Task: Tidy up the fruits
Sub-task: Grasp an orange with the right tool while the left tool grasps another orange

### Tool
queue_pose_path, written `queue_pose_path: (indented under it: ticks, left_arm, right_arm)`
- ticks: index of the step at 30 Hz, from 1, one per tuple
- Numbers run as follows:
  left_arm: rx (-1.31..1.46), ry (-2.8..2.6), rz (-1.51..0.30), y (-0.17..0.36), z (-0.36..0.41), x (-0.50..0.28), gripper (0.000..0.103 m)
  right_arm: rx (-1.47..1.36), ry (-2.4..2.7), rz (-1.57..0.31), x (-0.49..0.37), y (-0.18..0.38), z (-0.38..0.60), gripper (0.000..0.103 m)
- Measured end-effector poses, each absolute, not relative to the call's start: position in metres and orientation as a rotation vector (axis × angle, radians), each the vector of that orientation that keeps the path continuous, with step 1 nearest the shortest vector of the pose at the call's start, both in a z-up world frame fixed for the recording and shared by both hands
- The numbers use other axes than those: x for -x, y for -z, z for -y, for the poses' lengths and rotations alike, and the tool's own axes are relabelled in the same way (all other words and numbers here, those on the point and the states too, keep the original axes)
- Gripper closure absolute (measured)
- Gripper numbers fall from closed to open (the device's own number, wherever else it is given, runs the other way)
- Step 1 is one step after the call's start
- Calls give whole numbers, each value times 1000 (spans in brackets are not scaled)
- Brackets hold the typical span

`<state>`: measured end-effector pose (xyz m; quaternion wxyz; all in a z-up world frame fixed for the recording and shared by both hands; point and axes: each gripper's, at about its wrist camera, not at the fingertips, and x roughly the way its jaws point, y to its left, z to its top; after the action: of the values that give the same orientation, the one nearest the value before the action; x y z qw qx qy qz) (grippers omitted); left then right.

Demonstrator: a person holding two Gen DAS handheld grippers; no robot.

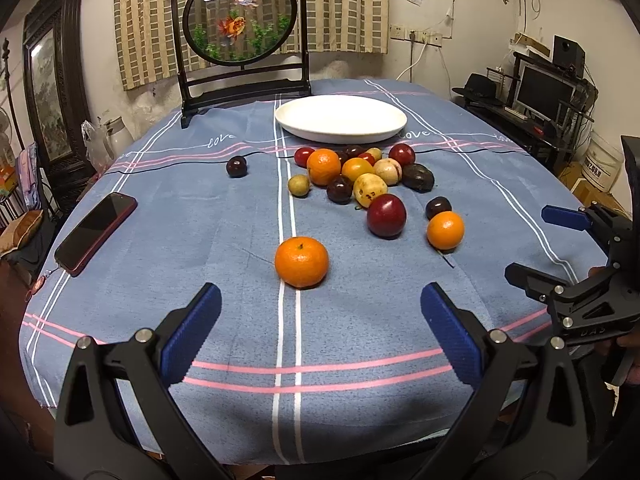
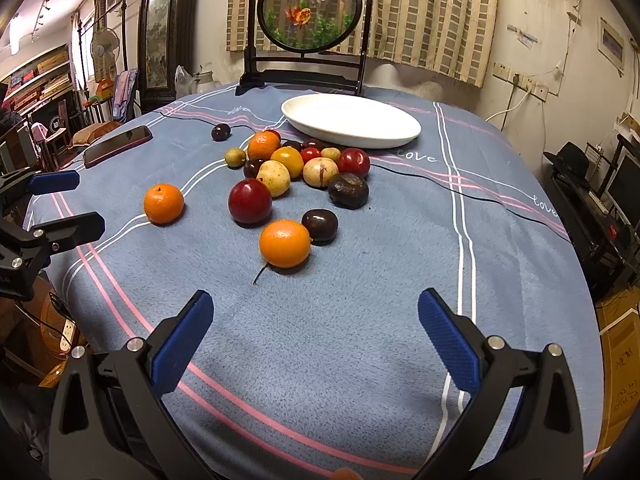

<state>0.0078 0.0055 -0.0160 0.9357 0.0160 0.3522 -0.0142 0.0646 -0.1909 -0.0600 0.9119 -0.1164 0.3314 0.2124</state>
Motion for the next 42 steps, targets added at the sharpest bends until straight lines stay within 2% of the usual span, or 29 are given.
queue_pose_path:
  ticks: [6,10,12,17,20,22,24,28,31,33,36,42]
  left_arm:
    - [-24,33,-719,19,-12,-12,2]
    - [-18,30,-720,24,-24,-16,2]
    - [-16,26,-723,28,-29,-19,2]
    - [22,37,-744,37,-45,-33,3]
    - [30,48,-757,41,-52,-43,7]
    - [35,58,-761,42,-55,-49,9]
    - [34,70,-758,43,-58,-52,11]
    - [34,90,-773,48,-60,-61,14]
    - [28,116,-789,50,-60,-69,21]
    - [20,124,-801,51,-58,-76,28]
    - [19,138,-808,52,-56,-84,29]
    - [-37,174,-837,56,-41,-97,29]
  right_arm:
    - [218,-440,-668,-68,60,192,1]
    - [61,-498,-633,-77,57,206,1]
    - [-3,-551,-676,-89,57,209,1]
    - [95,-458,-798,-118,58,188,2]
    - [90,-515,-847,-126,65,174,3]
    - [125,-496,-858,-129,71,165,7]
    - [123,-499,-881,-133,76,160,18]
    - [107,-494,-913,-142,84,158,22]
    - [108,-498,-922,-143,87,156,29]
    - [108,-501,-920,-144,88,156,39]
    - [107,-498,-918,-144,89,156,51]
    - [125,-511,-917,-142,89,154,54]
